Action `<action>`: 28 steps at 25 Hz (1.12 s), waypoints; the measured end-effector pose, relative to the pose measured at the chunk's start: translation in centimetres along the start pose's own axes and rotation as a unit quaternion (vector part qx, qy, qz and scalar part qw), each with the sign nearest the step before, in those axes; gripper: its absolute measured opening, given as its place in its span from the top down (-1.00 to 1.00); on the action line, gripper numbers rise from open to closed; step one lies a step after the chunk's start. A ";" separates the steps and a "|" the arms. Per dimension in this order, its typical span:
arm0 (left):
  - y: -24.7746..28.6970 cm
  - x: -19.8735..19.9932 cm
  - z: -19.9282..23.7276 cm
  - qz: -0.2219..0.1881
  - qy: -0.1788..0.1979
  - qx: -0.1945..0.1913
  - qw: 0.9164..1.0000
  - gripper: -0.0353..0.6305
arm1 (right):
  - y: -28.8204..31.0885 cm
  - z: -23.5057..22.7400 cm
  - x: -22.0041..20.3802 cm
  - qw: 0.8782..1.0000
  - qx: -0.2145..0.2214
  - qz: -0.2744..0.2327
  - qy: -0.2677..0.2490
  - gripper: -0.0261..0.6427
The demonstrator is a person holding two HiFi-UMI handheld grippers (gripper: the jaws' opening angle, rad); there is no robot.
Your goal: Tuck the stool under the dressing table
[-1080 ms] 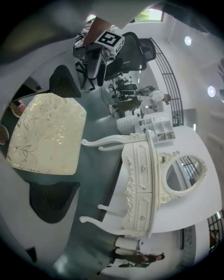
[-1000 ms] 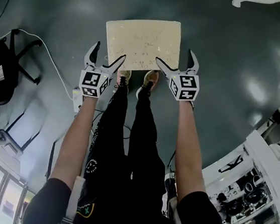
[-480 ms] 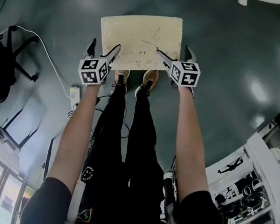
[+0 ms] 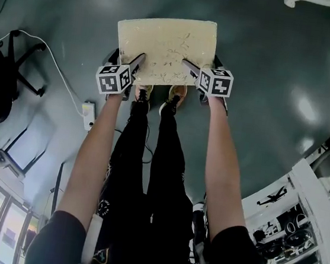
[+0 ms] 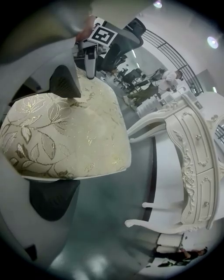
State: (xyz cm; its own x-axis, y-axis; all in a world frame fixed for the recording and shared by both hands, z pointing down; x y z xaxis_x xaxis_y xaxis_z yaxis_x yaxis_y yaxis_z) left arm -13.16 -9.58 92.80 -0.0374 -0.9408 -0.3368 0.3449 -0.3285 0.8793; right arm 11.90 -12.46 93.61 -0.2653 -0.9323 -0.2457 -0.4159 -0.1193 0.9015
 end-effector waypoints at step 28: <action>3.3 4.2 -4.9 -0.004 0.043 -0.021 0.999 -0.39 | -2.1 -4.7 0.8 0.996 -0.024 -0.048 0.071 -0.81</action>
State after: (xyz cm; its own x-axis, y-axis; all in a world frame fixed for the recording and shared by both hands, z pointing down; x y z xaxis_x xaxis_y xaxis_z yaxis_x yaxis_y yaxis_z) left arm -7.63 -14.24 92.59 0.0402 -0.9269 -0.3733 0.3847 -0.3304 0.8619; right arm 16.70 -14.54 93.17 -0.0992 -0.9541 -0.2826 -0.3901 -0.2240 0.8931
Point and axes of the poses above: the fingertips, and each gripper's own axes: y forward along the fingers, z to its left, x out of its top, the point moved 1 cm from there along -y, backward along the fingers, and after that the axes turned 14 degrees about z, right-handed, at the moved point
